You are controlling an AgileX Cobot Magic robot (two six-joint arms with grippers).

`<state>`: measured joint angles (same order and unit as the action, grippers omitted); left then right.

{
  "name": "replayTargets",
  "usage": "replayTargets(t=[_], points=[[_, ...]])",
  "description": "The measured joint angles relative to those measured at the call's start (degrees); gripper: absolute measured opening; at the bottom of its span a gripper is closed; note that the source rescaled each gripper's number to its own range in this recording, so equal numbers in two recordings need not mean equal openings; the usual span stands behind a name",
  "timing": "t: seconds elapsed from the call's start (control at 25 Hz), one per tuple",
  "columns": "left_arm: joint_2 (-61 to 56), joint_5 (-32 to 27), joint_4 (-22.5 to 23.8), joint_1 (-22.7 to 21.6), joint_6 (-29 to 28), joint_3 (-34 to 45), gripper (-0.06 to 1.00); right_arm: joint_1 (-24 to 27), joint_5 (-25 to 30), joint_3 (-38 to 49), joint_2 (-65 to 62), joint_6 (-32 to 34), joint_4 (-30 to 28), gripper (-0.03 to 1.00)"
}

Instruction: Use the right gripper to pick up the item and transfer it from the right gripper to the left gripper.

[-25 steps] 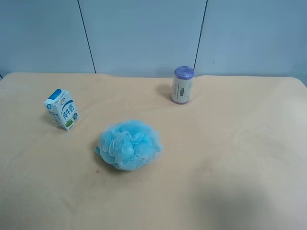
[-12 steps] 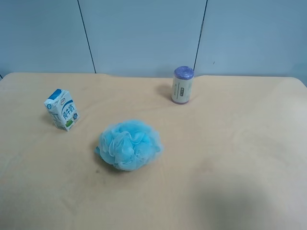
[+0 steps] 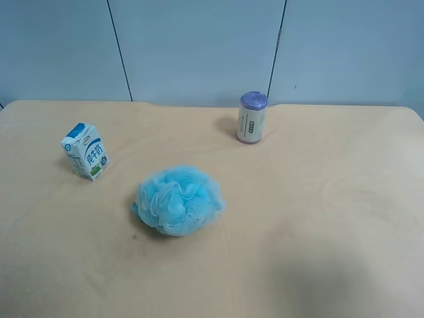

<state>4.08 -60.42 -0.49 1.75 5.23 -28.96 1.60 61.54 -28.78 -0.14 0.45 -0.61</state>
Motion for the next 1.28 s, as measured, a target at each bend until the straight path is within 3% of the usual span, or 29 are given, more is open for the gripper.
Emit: replayTargets(t=[0.16,0.24,1.28], points=[[-2.94,0.06,0.49,-6.58,-0.65,0.00,1.00,0.00,0.00,0.00,0.00,0.00,0.00,0.88],[-4.03,0.07,0.49,-7.27,-1.09,0.00,1.00,0.00,0.00,0.00,0.00,0.00,0.00,0.88],[-4.24,0.18,1.54,-5.04,-2.14,0.00,1.00,0.00,0.00,0.00,0.00,0.00,0.00,0.88]])
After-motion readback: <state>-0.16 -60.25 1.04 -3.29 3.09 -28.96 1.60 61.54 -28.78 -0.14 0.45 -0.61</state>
